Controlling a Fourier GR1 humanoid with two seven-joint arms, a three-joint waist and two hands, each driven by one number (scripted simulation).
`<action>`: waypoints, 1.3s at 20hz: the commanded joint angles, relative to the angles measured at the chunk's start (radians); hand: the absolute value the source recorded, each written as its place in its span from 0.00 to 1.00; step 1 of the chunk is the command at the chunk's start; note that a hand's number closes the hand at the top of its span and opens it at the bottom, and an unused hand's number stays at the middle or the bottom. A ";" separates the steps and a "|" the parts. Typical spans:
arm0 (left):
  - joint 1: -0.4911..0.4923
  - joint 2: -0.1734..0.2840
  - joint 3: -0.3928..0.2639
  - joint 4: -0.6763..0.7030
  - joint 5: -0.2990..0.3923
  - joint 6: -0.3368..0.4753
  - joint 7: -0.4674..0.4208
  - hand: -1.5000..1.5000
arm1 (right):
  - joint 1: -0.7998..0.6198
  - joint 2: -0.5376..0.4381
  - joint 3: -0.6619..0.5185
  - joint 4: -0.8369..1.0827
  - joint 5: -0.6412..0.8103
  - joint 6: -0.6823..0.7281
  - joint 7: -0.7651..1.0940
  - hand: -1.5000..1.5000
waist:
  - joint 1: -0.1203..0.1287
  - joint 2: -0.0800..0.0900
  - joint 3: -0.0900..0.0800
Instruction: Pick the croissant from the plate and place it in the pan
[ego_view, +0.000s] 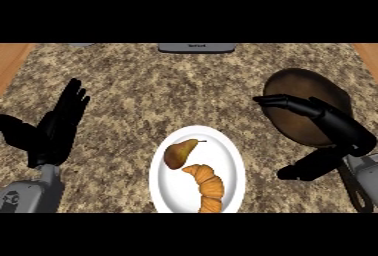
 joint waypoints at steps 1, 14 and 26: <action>0.017 -0.006 -0.003 -0.043 -0.001 0.000 0.023 0.50 | -0.113 0.017 0.062 -0.022 0.093 0.035 0.114 0.00 | 0.012 -0.001 -0.001; 0.007 -0.032 -0.001 0.000 -0.030 0.001 -0.008 0.50 | -0.291 0.047 0.351 -0.041 0.331 0.321 0.403 0.00 | 0.012 -0.001 -0.001; 0.036 -0.043 0.009 -0.023 -0.049 -0.027 0.001 0.50 | -0.275 0.119 0.402 -0.250 0.486 0.518 0.608 0.00 | 0.000 -0.003 0.000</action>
